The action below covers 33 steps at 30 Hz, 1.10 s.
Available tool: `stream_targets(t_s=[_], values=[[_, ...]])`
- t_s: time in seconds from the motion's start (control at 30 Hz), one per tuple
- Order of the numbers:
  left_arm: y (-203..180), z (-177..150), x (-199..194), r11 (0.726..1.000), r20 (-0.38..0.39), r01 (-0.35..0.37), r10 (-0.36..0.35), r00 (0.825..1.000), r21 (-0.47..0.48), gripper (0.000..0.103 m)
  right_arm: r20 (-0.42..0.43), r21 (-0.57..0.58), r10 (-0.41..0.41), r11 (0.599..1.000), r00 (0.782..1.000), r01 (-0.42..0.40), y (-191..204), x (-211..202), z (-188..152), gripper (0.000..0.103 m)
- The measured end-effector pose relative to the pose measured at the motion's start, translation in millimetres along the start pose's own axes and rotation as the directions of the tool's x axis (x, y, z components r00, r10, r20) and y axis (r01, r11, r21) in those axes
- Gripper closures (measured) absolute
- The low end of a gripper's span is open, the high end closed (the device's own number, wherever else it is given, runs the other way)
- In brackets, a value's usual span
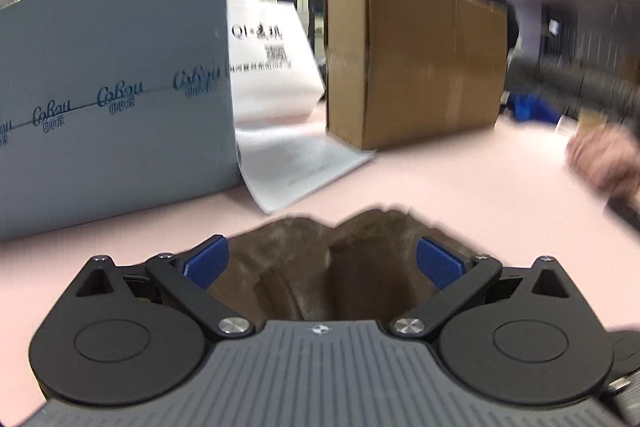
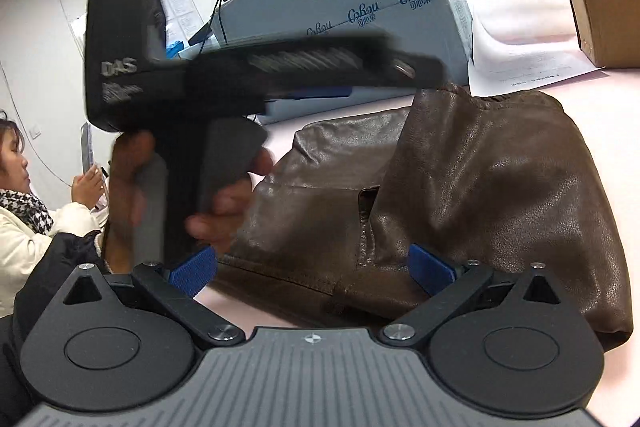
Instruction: Fold clothes
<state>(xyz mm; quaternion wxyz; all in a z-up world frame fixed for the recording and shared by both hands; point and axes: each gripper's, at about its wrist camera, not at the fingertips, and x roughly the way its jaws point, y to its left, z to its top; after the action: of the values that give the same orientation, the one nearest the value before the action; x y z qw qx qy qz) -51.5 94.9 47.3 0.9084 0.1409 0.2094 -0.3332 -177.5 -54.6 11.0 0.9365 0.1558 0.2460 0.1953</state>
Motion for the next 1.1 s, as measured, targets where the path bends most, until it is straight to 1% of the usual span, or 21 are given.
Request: stream_targets(t_s=[0.03, 0.1, 0.17, 0.3, 0.5, 0.53, 0.57, 0.63, 0.7, 0.77, 0.8, 0.83, 0.87, 0.9, 0.93, 0.97, 1.0, 1.03, 1.07, 1.1], values=[[2, -4, 4, 1.0, -0.016, -0.02, 0.02, 1.0, 0.006, 0.004, 0.001, -0.002, -0.001, 1.0, 1.0, 0.001, 0, 0, 0, 0.0], [9, -8, 3, 1.0, -0.021, -0.024, 0.024, 1.0, -0.009, 0.004, 0.0, -0.003, 0.001, 1.0, 1.0, -0.001, -1, -3, 0, 0.0], [12, -9, -3, 0.999, -0.004, -0.043, 0.043, 0.999, -0.008, 0.004, -0.002, -0.006, 0.003, 1.0, 1.0, -0.003, -1, -3, 0, 0.0], [10, -12, -8, 0.995, 0.024, -0.098, 0.097, 0.995, 0.033, 0.004, -0.001, -0.011, 0.008, 1.0, 1.0, -0.008, 1, -5, -2, 0.0], [6, -16, -8, 0.981, 0.037, -0.189, 0.187, 0.982, 0.049, 0.004, 0.014, -0.013, 0.011, 1.0, 1.0, -0.011, -1, 1, 1, 0.0], [7, -17, -4, 0.973, 0.024, -0.226, 0.225, 0.974, 0.051, 0.004, 0.03, -0.009, 0.01, 1.0, 1.0, -0.01, -2, -2, 1, 0.0], [9, -19, 1, 0.965, 0.008, -0.257, 0.257, 0.966, 0.053, 0.004, 0.065, 0.003, 0.005, 1.0, 0.998, -0.005, -3, -8, 1, 0.0], [15, -22, 8, 0.962, -0.034, -0.269, 0.27, 0.962, 0.034, 0.004, 0.148, 0.032, -0.01, 0.999, 0.989, 0.005, -6, -23, 0, 0.0], [20, -23, 9, 0.967, -0.049, -0.254, 0.255, 0.966, 0.008, 0.004, 0.258, 0.077, -0.035, 0.997, 0.966, 0.016, -10, -41, -3, 0.0], [23, -23, 9, 0.969, -0.051, -0.249, 0.248, 0.967, -0.002, 0.004, 0.32, 0.106, -0.075, 0.993, 0.944, 0.042, -13, -50, -4, 0.0], [24, -23, 11, 0.969, -0.053, -0.248, 0.248, 0.967, 0.0, 0.004, 0.355, 0.137, -0.128, 0.987, 0.926, 0.084, -16, -54, -4, 0.0], [24, -23, 12, 0.969, -0.057, -0.247, 0.247, 0.967, 0.003, 0.004, 0.377, 0.176, -0.195, 0.975, 0.906, 0.137, -19, -56, -4, 0.0], [24, -23, 12, 0.969, -0.059, -0.246, 0.245, 0.968, 0.004, 0.004, 0.383, 0.209, -0.25, 0.961, 0.889, 0.18, -22, -57, -4, 0.0], [25, -23, 13, 0.97, -0.062, -0.243, 0.243, 0.968, 0.001, 0.004, 0.377, 0.258, -0.33, 0.935, 0.865, 0.244, -27, -56, -4, 0.0], [26, -23, 13, 0.971, -0.066, -0.239, 0.238, 0.969, -0.005, 0.004, 0.355, 0.319, -0.426, 0.892, 0.832, 0.32, -33, -54, -4, 0.0], [27, -24, 14, 0.972, -0.068, -0.236, 0.235, 0.97, -0.009, 0.004, 0.327, 0.366, -0.486, 0.856, 0.81, 0.366, -40, -52, -3, 0.0], [28, -24, 14, 0.972, -0.069, -0.235, 0.233, 0.97, -0.012, 0.004, 0.272, 0.441, -0.533, 0.809, 0.801, 0.389, -51, -50, -3, 0.0], [28, -24, 14, 0.972, -0.071, -0.234, 0.232, 0.97, -0.013, 0.004, 0.239, 0.481, -0.547, 0.784, 0.802, 0.391, -60, -49, -3, 0.0], [28, -24, 14, 0.972, -0.071, -0.234, 0.233, 0.97, -0.011, 0.004, 0.201, 0.525, -0.536, 0.766, 0.82, 0.372, -69, -48, -4, 0.0], [28, -23, 15, 0.972, -0.071, -0.235, 0.233, 0.97, -0.01, 0.004, 0.186, 0.547, -0.521, 0.759, 0.833, 0.352, -75, -46, -5, 0.0]])
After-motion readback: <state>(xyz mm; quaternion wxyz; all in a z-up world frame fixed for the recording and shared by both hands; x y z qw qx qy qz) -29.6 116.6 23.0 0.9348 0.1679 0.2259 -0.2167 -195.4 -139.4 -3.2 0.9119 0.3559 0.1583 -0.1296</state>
